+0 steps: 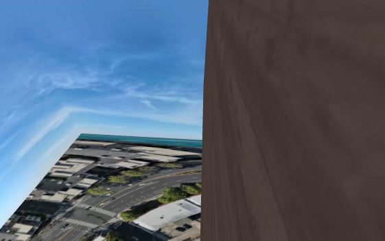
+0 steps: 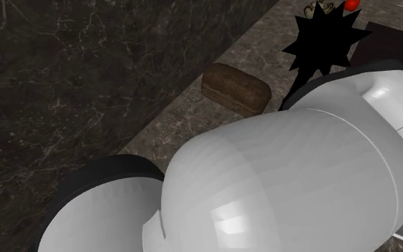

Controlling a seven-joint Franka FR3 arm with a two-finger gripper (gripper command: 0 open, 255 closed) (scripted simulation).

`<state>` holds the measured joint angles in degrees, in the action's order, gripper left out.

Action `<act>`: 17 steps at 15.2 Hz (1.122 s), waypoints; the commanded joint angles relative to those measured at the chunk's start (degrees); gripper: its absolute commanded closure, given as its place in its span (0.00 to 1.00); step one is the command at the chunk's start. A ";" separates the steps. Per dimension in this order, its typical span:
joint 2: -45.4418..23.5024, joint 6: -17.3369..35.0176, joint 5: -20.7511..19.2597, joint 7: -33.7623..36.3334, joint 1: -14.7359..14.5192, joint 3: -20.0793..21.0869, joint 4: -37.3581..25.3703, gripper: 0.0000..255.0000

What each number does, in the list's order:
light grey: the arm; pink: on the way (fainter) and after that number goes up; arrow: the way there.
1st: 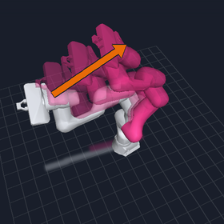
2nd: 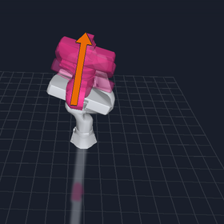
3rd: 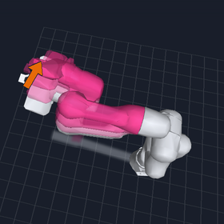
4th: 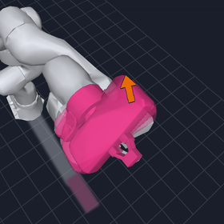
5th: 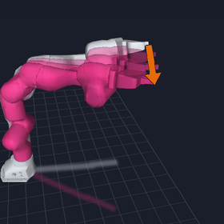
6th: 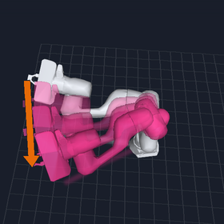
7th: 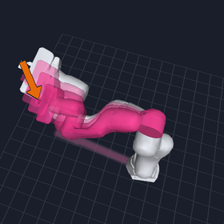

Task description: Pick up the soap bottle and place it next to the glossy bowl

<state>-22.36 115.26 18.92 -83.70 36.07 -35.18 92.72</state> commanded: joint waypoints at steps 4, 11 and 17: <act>-0.18 0.64 0.17 -0.12 -0.02 0.09 0.44 1.00; -0.17 0.64 0.16 -0.12 -0.02 0.09 0.45 0.00; 1.77 -4.08 -1.35 0.87 -0.12 -0.67 -2.71 0.00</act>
<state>-20.99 112.83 17.96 -83.12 35.88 -35.65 91.30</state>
